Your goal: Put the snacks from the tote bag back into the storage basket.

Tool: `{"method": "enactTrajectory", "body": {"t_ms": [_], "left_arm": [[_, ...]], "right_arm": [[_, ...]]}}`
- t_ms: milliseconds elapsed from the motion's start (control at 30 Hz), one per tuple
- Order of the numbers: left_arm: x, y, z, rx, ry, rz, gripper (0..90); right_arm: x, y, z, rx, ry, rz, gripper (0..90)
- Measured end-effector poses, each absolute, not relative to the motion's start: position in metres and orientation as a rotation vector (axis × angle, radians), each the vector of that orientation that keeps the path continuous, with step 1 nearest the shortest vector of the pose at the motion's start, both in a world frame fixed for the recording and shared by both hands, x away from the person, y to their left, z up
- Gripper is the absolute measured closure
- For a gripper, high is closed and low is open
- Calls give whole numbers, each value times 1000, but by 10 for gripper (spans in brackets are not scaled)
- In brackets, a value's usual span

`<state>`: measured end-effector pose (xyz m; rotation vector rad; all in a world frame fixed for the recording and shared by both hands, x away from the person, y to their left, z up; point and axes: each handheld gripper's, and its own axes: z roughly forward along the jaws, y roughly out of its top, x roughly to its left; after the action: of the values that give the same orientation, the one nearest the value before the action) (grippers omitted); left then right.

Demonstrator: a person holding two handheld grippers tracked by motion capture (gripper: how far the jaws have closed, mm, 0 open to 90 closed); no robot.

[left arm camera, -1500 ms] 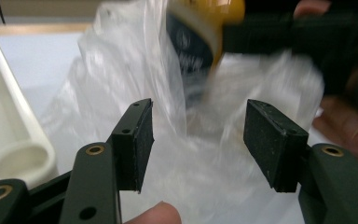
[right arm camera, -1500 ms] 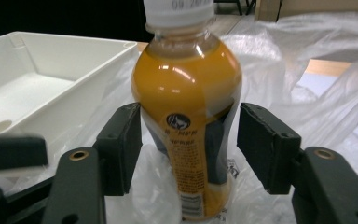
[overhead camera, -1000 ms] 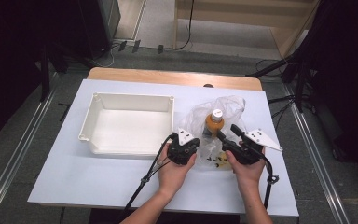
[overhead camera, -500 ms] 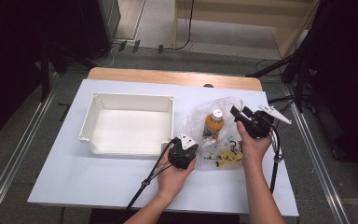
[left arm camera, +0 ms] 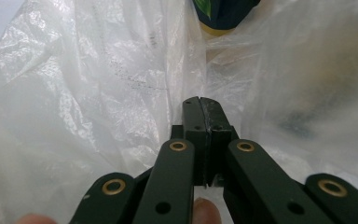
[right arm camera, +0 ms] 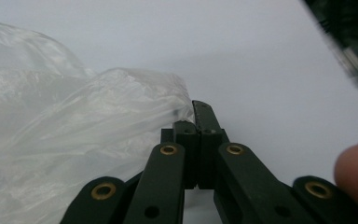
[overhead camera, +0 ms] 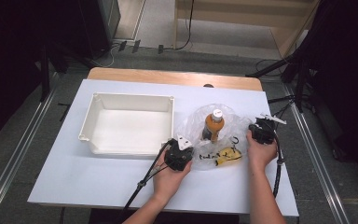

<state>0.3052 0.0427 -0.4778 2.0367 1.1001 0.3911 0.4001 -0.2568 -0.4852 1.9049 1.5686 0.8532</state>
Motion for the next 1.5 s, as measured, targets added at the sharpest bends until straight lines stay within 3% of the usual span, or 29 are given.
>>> {"method": "enactTrajectory", "body": {"t_ms": [167,267,333,433,567,800,1133,1500], "left_arm": [[303,47,-477,2021,1101,393,900],[302,49,-477,2009,1086,376,878],[302,50,-477,1994,1079,369,857],[299,50,-476,1991,1059,395,848],[299,51,-476,1983,1054,394,846],[297,54,-475,1943,1038,392,847],[296,54,-474,1940,1032,399,859],[296,53,-475,1943,1025,399,866]], "right_arm": [[390,-271,-487,1907,1536,936,900],[381,-269,-483,1849,1560,1098,655],[374,-265,-480,1803,1602,1203,547],[357,-256,-473,1680,1631,1251,452],[337,-247,-461,1529,1661,1263,389],[314,-248,-432,1447,1614,1379,331],[305,-207,-402,1294,1662,1586,303],[317,-159,-426,1272,1752,1471,231]]}}
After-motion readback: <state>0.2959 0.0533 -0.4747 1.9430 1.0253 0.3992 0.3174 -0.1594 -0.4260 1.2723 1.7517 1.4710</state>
